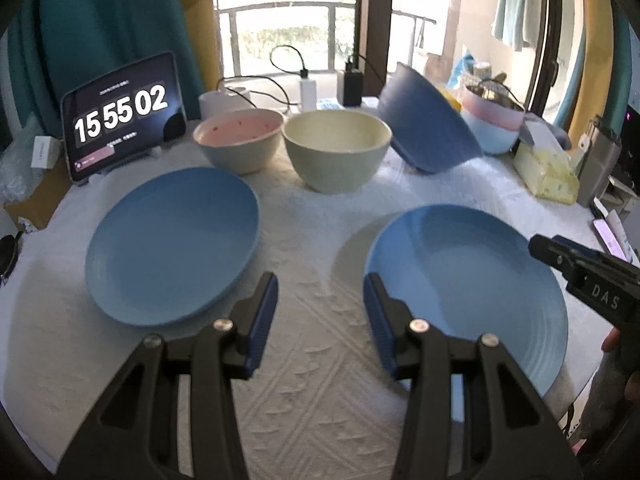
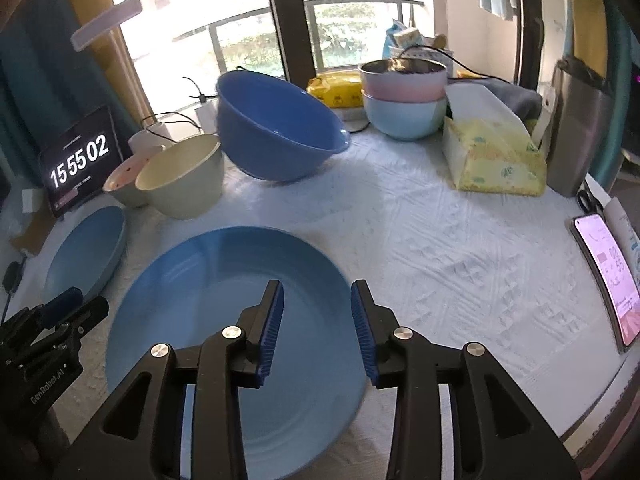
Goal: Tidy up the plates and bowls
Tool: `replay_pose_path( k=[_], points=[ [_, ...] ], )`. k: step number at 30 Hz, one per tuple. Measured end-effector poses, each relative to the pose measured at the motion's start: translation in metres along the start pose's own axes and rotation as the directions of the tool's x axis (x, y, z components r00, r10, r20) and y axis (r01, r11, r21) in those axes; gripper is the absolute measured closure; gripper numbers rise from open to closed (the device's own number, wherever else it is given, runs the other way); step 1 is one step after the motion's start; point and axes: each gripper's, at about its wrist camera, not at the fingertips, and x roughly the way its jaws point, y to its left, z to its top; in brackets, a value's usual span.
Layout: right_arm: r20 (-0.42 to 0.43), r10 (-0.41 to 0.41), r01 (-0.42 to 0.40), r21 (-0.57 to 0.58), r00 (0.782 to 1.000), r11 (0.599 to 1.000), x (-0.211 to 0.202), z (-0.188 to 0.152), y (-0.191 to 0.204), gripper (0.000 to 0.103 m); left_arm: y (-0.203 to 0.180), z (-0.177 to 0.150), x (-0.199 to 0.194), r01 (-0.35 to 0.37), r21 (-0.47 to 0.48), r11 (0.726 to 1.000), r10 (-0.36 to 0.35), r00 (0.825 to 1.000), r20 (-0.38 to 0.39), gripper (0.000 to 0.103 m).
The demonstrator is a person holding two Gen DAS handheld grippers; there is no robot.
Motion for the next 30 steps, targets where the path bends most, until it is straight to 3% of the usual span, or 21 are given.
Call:
replay_pose_path(
  k=[19, 30],
  points=[
    [0.001, 0.073, -0.072, -0.157, 0.997, 0.985, 0.004, 0.012, 0.097, 0.066, 0.085, -0.005, -0.022, -0.052, -0.123, 0.991, 0.061, 0.995, 0.076, 0.057],
    [-0.029, 0.088, -0.092, -0.217, 0.996, 0.972, 0.016, 0.011, 0.146, 0.066, 0.134, -0.01, -0.02, -0.075, -0.182, 0.98, 0.09, 0.993, 0.077, 0.057]
  ],
)
